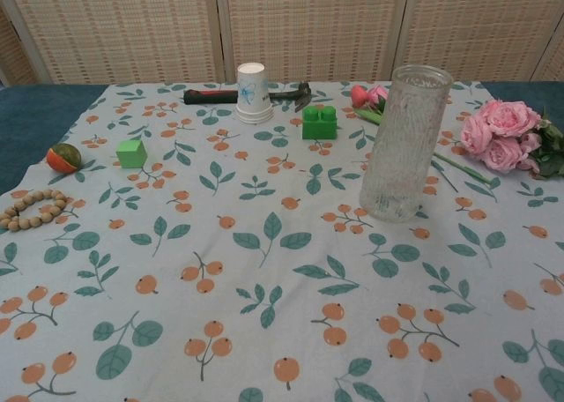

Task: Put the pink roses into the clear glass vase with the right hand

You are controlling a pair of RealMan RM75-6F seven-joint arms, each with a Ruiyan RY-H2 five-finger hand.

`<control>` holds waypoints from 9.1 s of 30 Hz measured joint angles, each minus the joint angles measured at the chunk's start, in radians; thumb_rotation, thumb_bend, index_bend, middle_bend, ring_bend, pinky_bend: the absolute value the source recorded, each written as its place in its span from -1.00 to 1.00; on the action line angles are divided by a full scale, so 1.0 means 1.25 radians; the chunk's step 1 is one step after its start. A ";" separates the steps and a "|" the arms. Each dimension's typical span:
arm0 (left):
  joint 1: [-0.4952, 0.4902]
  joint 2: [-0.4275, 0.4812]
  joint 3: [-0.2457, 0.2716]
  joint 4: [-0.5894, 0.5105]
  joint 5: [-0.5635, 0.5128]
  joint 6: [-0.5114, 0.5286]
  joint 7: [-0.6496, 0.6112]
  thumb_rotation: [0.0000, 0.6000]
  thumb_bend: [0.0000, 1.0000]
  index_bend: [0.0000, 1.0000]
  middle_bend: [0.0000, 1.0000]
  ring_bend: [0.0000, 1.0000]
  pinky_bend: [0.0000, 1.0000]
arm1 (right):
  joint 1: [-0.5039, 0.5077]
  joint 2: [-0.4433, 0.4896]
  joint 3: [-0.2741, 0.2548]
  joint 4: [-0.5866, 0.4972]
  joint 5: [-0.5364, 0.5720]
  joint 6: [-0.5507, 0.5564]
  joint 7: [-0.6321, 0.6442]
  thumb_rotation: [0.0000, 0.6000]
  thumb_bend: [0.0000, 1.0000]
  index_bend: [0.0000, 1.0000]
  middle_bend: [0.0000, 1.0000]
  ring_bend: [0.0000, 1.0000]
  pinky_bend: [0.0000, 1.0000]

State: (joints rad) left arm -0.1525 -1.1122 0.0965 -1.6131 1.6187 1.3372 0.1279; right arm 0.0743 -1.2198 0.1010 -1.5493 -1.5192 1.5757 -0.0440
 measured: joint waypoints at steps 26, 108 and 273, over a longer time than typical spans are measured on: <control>0.013 0.026 -0.004 -0.034 -0.005 0.025 0.005 1.00 -0.33 -0.54 -0.37 -0.37 -0.15 | -0.015 0.008 0.019 -0.031 0.038 0.011 -0.084 1.00 -0.85 -0.65 0.18 0.07 0.68; 0.003 0.005 0.014 -0.034 -0.017 -0.036 0.078 1.00 -0.33 -0.54 -0.37 -0.37 -0.15 | 0.564 -0.405 0.120 0.970 0.358 -0.926 0.145 1.00 -0.76 -0.06 1.00 1.00 0.98; -0.001 0.012 0.026 -0.043 0.026 -0.021 0.043 1.00 -0.33 -0.54 -0.37 -0.37 -0.15 | 0.379 0.098 0.142 -0.135 0.094 -0.513 1.374 1.00 0.30 0.68 1.00 1.00 1.00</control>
State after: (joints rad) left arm -0.1532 -1.0973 0.1288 -1.6665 1.6515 1.3104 0.1820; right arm 0.5480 -1.0978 0.2782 -1.7177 -1.4018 0.9347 1.6734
